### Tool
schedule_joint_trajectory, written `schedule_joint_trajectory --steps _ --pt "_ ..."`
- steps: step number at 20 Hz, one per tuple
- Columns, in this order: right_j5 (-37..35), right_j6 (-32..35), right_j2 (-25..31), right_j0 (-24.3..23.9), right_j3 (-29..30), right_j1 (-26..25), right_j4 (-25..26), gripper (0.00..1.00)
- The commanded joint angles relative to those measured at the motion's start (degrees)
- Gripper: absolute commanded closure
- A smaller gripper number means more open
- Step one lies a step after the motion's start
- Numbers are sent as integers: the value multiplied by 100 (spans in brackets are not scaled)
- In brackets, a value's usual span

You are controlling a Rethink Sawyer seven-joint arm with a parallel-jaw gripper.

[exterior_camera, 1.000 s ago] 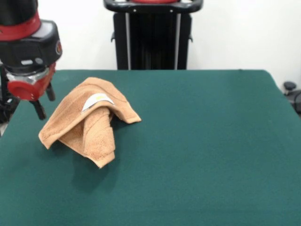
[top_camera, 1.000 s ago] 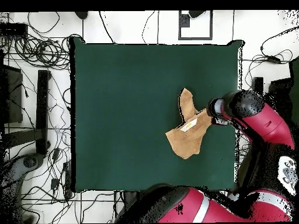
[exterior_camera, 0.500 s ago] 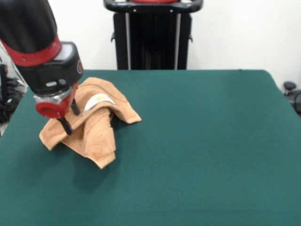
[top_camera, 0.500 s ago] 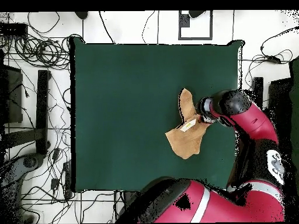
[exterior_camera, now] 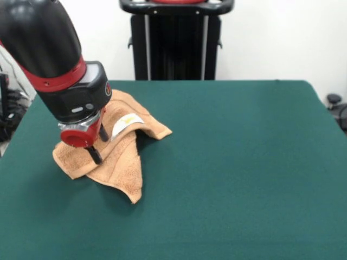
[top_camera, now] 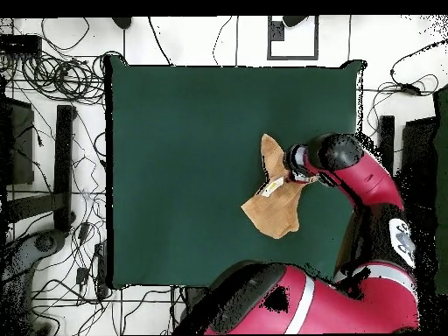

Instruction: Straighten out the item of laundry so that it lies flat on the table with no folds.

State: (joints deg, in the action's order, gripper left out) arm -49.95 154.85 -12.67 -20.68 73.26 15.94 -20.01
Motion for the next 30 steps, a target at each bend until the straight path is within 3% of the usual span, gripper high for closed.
schedule_joint_trajectory --steps 1,16,19,30 --pt "440 160 759 139 466 45 -96 0" --pt "820 -464 1017 -412 542 129 165 0" --pt "906 -375 1085 -348 539 256 164 0" --pt "1158 -443 1347 -461 273 -36 240 0"
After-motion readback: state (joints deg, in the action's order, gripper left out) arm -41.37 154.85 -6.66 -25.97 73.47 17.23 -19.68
